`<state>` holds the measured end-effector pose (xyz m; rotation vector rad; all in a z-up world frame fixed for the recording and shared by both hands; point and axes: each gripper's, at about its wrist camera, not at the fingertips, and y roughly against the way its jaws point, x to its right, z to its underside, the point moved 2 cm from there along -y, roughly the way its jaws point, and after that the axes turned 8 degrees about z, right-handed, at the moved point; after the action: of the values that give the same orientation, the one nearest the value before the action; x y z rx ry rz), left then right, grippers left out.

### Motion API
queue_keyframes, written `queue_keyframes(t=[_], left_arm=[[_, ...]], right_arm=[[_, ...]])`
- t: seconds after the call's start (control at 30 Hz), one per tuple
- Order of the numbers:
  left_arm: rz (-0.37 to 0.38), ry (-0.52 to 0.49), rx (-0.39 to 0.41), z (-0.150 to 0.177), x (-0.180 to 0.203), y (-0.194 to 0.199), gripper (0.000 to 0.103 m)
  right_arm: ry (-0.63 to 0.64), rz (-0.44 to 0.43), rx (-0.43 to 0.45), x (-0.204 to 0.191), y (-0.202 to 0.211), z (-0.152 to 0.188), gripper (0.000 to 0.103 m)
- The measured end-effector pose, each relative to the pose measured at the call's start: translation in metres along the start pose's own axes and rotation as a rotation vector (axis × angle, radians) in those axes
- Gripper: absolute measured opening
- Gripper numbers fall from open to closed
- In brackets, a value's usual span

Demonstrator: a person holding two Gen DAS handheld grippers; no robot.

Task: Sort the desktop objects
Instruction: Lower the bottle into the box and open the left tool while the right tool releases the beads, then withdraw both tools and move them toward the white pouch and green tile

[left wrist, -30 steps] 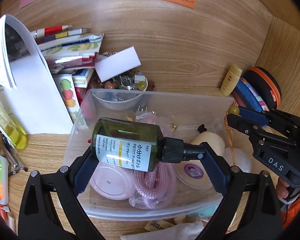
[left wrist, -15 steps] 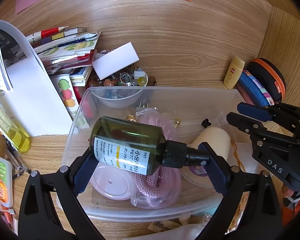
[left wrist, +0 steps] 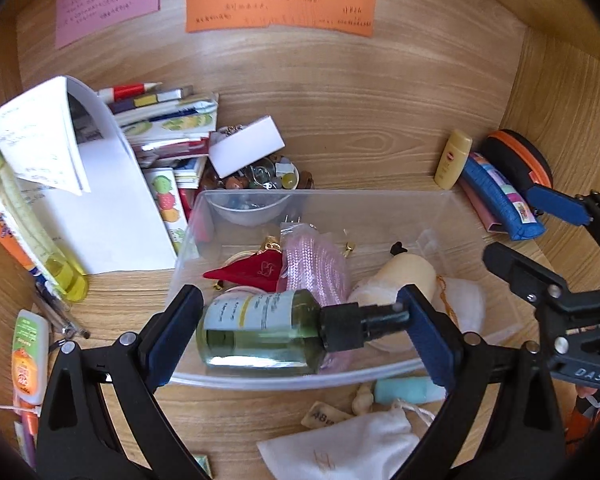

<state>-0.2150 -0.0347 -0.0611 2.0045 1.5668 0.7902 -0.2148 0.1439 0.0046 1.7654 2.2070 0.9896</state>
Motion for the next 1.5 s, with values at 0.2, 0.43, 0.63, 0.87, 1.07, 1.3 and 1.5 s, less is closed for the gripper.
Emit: queue_keyframes(t=[0.2,0.43,0.63,0.87,1.07,1.3,1.5], left_arm=[[-0.006,-0.007,0.026,0.004,0.003,0.018,0.099],[-0.027,0.001,0.066,0.009,-0.007,0.044,0.099],[-0.085,0.019,0.070,0.029,-0.029,0.062,0.100],[-0.145,0.056,0.027,0.064,-0.060,0.070,0.100],[-0.160,0.096,-0.020,0.094,-0.081,0.067,0.100],[-0.158,0.108,-0.076,0.122,-0.095,0.056,0.100],[-0.138,0.109,-0.107,0.137,-0.099,0.048,0.100]], right_arm=[[0.014,0.018,0.039,-0.002,0.032,0.000,0.085],[0.007,0.005,0.037,-0.012,0.051,0.016,0.085],[-0.009,-0.046,0.010,-0.028,0.058,0.034,0.086],[-0.031,-0.134,-0.038,-0.055,0.060,0.057,0.087],[-0.030,-0.199,-0.092,-0.083,0.061,0.073,0.087],[-0.026,-0.232,-0.165,-0.110,0.054,0.091,0.087],[-0.009,-0.232,-0.209,-0.127,0.044,0.094,0.087]])
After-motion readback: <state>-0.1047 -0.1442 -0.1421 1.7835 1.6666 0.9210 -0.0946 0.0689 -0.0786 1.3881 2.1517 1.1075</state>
